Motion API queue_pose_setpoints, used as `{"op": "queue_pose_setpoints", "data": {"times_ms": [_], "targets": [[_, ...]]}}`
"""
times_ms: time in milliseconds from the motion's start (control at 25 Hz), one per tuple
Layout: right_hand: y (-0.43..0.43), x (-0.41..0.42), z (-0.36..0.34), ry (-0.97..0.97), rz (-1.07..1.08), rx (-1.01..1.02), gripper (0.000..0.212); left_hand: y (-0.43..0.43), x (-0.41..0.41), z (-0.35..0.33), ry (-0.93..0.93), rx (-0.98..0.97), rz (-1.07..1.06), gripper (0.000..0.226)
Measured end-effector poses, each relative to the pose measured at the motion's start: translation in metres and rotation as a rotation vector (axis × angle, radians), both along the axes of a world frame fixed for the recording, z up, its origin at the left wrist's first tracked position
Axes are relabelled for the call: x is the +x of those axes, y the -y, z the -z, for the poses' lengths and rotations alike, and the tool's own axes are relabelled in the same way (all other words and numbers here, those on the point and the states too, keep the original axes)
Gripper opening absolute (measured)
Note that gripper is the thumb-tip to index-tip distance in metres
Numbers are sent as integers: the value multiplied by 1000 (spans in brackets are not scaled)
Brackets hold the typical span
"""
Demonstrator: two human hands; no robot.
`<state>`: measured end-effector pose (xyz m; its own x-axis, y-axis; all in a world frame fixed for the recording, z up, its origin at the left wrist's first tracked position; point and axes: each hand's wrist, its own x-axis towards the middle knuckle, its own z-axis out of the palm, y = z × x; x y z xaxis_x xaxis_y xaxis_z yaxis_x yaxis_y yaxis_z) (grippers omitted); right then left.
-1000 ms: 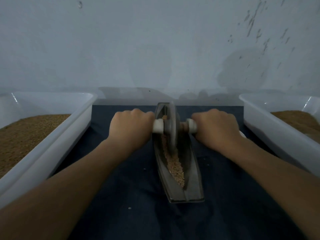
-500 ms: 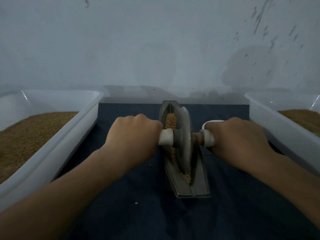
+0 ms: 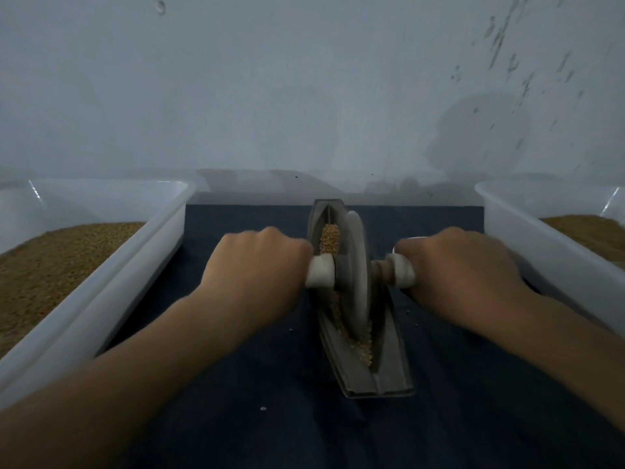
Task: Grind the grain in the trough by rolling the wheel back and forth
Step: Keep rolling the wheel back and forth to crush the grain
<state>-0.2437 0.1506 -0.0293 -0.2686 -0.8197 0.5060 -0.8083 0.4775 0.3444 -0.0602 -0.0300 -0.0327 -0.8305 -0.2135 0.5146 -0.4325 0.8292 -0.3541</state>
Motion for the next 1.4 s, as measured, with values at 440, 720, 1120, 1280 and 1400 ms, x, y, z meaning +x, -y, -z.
{"op": "queue_pose_setpoints", "data": {"times_ms": [440, 720, 1120, 1280, 1400], "targets": [[69, -33, -12, 125, 90, 4, 27, 32, -49, -1, -47, 116, -194, 7], [-13, 4, 1, -16, -51, -51, 43, -9, 12, -3, -57, -32, 2, 61], [63, -34, -5, 180, 119, -47, 23, 35, -52, -10, 21, 105, -161, 9], [15, -10, 2, -21, -19, -22, 58, 10, -9, 8, -27, 50, -52, 35], [-6, 1, -4, -38, -31, 24, 58, -1, 9, 7, -21, -5, -31, 50]]}}
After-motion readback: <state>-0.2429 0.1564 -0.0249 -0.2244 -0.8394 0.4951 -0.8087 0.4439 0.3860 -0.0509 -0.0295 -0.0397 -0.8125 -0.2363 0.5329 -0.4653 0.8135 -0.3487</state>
